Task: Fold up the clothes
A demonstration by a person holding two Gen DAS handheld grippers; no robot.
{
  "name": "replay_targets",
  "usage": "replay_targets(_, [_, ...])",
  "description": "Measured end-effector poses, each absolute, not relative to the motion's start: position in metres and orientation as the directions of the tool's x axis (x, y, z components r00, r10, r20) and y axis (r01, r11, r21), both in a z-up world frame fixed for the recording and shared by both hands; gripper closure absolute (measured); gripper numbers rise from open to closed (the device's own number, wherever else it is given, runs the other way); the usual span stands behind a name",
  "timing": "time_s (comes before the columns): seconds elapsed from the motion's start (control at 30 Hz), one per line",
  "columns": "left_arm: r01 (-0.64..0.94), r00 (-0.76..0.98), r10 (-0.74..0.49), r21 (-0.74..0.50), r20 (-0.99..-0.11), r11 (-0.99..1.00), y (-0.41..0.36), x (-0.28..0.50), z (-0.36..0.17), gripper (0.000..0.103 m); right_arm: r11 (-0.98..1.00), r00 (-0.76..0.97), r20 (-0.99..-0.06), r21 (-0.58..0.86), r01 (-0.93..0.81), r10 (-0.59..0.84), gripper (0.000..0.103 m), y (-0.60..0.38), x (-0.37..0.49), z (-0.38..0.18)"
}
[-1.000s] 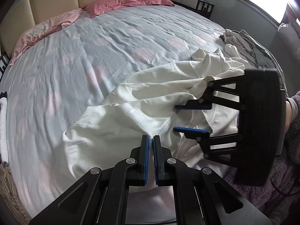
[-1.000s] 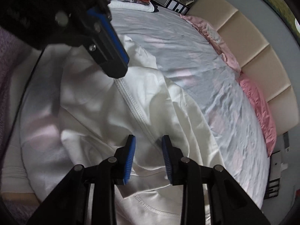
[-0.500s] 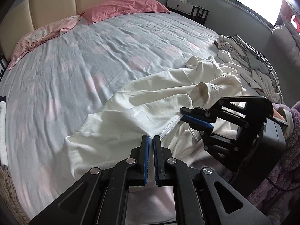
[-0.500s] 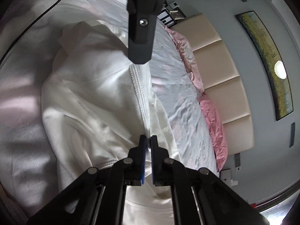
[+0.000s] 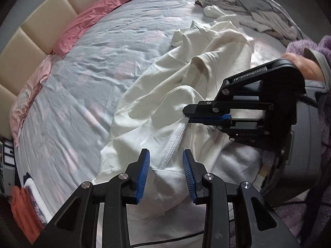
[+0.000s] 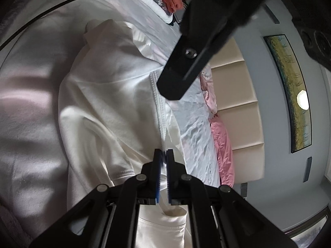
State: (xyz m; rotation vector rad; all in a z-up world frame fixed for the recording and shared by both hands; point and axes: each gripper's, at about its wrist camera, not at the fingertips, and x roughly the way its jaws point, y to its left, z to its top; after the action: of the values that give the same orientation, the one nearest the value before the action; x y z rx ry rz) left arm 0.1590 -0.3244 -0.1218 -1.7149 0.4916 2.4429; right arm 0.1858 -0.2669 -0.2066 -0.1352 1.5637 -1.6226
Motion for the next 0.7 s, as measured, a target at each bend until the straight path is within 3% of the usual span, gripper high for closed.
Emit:
replay_targets(0.2, [-0.324, -0.289, -0.051, 0.147, -0.956, -0.935, -0.321, 0.143, -0.138, 0.068, 0.137, -0.608, -0.468, -0.849, 0.51, -0.641, 0.099, -0.269, 0.177, -0.199])
replay_targets(0.37, [-0.245, -0.259, -0.05, 0.116, -0.964, -0.963, -0.329, 0.132, -0.158, 0.069, 0.132, -0.596, -0.463, -0.848, 0.513, -0.656, 0.099, -0.268, 0.177, -0.197])
replay_targets(0.53, [-0.128, -0.292, -0.046, 0.087, -0.955, -0.988, -0.336, 0.136, -0.162, 0.091, 0.133, -0.586, -0.48, -0.834, 0.536, -0.653, 0.099, -0.274, 0.17, -0.194])
replay_targets(0.7, [-0.019, -0.315, -0.115, 0.127, -0.942, -0.992, -0.342, 0.148, -0.165, 0.094, 0.14, -0.562, -0.515, -0.806, 0.576, -0.647, 0.099, -0.281, 0.163, -0.189])
